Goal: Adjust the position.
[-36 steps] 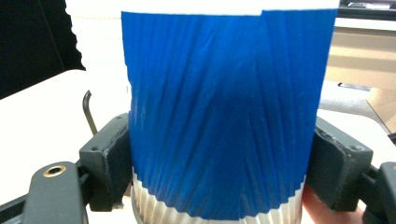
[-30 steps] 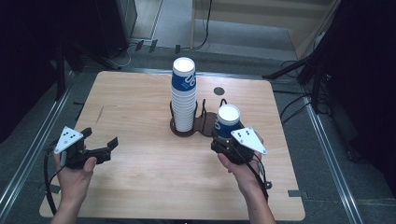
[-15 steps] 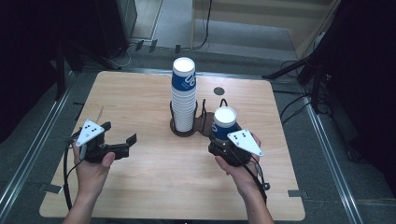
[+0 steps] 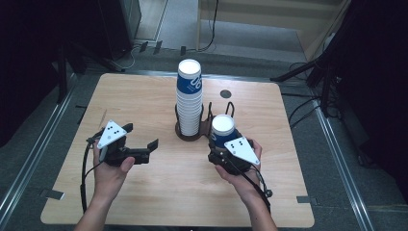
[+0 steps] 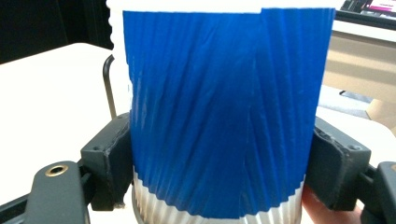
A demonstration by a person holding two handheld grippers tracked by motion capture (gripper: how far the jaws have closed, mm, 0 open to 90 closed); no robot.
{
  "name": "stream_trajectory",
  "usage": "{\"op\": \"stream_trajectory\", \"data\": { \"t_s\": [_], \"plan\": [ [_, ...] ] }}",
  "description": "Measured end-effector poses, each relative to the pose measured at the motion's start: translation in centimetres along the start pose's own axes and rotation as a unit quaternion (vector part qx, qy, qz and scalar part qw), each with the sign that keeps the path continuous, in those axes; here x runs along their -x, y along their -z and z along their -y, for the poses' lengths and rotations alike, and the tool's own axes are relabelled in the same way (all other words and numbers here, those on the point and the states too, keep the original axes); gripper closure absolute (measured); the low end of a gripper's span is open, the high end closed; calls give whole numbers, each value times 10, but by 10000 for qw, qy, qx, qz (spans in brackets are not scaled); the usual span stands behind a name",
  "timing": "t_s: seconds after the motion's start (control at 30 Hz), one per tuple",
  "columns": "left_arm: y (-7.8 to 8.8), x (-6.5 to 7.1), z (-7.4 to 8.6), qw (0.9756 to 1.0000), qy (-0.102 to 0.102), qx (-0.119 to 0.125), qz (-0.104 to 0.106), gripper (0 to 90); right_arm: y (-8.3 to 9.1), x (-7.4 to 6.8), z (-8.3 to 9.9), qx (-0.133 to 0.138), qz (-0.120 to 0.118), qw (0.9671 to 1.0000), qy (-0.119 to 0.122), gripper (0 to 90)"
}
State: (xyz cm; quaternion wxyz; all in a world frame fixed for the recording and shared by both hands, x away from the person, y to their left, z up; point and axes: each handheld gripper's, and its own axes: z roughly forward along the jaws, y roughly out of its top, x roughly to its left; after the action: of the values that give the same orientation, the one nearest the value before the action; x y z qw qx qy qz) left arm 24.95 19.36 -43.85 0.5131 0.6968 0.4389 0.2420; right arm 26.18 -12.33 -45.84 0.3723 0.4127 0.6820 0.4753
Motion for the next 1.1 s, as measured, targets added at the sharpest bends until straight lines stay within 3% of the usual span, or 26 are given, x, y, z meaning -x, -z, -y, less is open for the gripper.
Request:
{"op": "stream_trajectory", "data": {
  "t_s": [0.33,0.67,0.93,1.1],
  "plan": [
    [-6,17,-2,9982,-67,-45,590,0,-4,-17,12,-60,100,9982,593,201],
    [-6,29,-3,9959,-182,-75,882,0,-1,-27,15,40,135,9944,1048,201],
    [-9,39,-2,9943,-367,-170,983,47,0,-36,20,107,170,9888,1478,201],
    [-11,44,-1,9920,-401,-221,1175,47,1,-43,24,183,128,9823,1859,200]
  ]
}}
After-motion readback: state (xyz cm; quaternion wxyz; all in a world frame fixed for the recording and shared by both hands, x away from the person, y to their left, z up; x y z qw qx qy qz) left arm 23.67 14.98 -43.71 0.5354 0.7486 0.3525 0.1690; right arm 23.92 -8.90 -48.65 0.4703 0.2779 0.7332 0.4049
